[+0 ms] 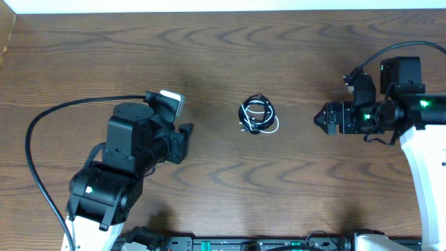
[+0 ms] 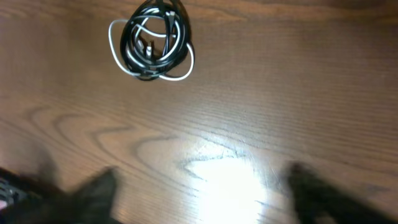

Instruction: Untangle cables

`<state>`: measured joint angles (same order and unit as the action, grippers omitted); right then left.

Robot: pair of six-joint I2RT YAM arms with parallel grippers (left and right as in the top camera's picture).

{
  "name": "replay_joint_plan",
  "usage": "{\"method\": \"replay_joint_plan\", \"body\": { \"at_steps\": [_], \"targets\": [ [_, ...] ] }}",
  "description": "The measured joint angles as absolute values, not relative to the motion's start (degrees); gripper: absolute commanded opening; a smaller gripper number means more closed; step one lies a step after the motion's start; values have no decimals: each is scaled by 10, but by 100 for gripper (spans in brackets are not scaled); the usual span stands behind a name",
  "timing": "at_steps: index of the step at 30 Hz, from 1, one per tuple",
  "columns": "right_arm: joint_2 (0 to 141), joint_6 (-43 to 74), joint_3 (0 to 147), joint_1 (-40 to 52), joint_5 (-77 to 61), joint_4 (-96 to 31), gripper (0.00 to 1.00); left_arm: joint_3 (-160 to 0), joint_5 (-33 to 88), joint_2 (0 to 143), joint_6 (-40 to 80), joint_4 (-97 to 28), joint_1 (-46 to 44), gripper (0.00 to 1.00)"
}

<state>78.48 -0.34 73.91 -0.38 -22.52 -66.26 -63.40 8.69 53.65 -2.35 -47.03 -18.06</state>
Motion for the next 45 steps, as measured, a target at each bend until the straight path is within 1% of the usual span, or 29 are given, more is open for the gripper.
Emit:
{"method": "replay_joint_plan", "body": {
  "at_steps": [1, 2, 3, 4, 5, 6, 8, 11, 18, 22, 26, 30, 39, 45],
  "targets": [
    [790, -4, 739, -4, -226, -660, 59, -634, 87, 538, -20, -464, -181, 91],
    [794, -5, 739, -4, -225, -657, 73, -634, 87, 541, -20, -458, -181, 99],
    [797, -3, 739, -4, -226, -653, 66, -634, 87, 545, -19, -453, -181, 99],
    [799, -4, 739, -4, -225, -648, 64, -634, 87, 552, -15, -447, -181, 99],
    [800, -6, 739, -4, -226, -644, 70, -634, 87, 559, -16, -440, -181, 100],
    [800, -7, 739, -4, -226, -641, 80, -634, 87, 567, -16, -434, -181, 100],
    [800, -9, 739, -4, -227, -631, 89, -634, 87, 585, -15, -412, -181, 100],
    [800, -10, 739, -4, -225, -602, 98, -634, 87, 617, -10, -374, -181, 99],
    [800, -6, 740, -4, -159, -500, 99, -634, 87, 709, 29, -322, -181, 100],
    [800, 31, 740, -4, -65, -477, 99, -634, 86, 763, 81, -312, -181, 100],
    [800, 107, 740, -4, 67, -499, 99, -634, 86, 827, 145, -294, -181, 100],
    [800, 164, 741, -4, 136, -518, 99, -634, 101, 888, 183, -263, -190, 100],
    [836, 258, 743, -4, 192, -585, 99, -634, 119, 944, 208, -204, -260, 100],
    [888, 283, 743, -4, 200, -606, 99, -634, 121, 960, 208, -161, -293, 100]
  ]
}}
